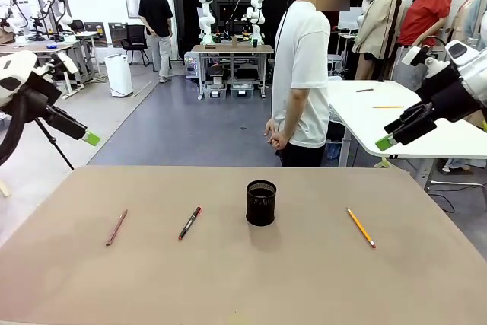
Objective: Place the pens into the pen holder.
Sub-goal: Pick up a writing instrument from the table and place it into the Pen holder.
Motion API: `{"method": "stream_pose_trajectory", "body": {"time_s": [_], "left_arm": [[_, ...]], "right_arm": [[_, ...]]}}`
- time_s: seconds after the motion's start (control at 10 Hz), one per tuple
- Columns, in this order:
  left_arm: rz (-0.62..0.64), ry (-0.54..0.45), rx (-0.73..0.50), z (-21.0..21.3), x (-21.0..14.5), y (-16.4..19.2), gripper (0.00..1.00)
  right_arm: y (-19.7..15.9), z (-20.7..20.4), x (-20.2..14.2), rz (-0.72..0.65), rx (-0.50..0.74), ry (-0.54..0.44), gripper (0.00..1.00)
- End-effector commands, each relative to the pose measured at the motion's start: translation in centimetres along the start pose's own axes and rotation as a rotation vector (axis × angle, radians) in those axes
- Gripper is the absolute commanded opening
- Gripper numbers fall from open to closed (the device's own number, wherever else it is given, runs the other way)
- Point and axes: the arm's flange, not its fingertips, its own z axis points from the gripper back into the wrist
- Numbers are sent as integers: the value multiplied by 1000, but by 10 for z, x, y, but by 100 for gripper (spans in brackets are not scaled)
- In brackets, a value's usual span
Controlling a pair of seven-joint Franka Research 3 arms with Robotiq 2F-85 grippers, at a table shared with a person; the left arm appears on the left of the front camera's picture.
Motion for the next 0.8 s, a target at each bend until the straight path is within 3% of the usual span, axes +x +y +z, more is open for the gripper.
{"method": "stream_pose_trajectory", "body": {"time_s": [0.0, 0.7], "left_arm": [[-2, -16, -10, 3, 0, -2, 100], [-2, -16, -10, 3, 0, -2, 100]], "right_arm": [[-1, 1, -1, 1, 10, -2, 100], [-1, 1, -1, 1, 10, -2, 100]]}}
